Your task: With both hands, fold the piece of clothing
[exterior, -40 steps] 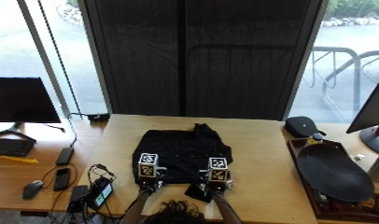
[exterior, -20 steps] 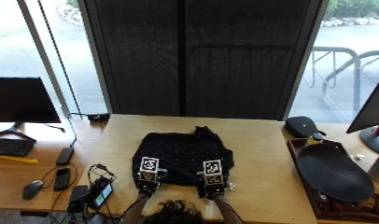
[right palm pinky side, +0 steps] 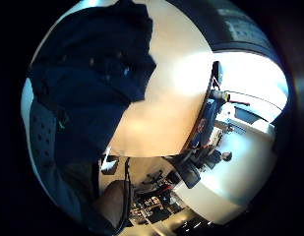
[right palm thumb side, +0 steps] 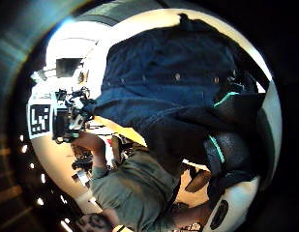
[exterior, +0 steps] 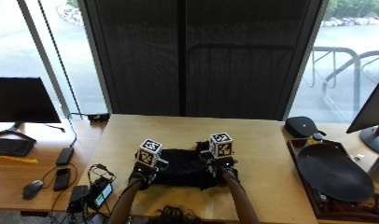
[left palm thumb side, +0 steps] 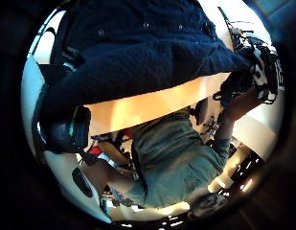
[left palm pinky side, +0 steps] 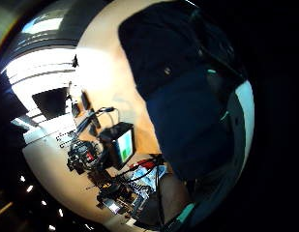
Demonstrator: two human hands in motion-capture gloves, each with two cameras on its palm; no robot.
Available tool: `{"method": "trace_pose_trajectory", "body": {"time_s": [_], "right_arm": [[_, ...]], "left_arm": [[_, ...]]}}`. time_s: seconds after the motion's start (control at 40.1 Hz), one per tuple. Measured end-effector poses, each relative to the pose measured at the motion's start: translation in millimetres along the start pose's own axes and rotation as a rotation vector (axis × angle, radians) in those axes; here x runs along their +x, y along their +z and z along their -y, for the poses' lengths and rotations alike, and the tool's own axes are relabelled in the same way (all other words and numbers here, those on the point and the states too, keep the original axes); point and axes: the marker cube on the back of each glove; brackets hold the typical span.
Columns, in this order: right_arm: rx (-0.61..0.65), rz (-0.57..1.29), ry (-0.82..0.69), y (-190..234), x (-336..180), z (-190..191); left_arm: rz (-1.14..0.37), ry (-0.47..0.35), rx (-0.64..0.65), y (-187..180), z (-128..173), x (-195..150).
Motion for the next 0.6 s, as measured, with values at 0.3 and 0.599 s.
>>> {"method": "trace_pose_trajectory", "body": {"time_s": [0.3, 0.599], "right_arm": [[-0.03, 0.206, -0.067, -74.5, -17.3, 47.8], [0.167, 0.255, -0.043, -14.3, -16.6, 167.5]], "left_arm": [[-0.047, -0.08, -0.014, -50.9, 61.0, -23.6], [0.021, -0.344, 0.436, -14.3, 176.1, -58.3]]}}
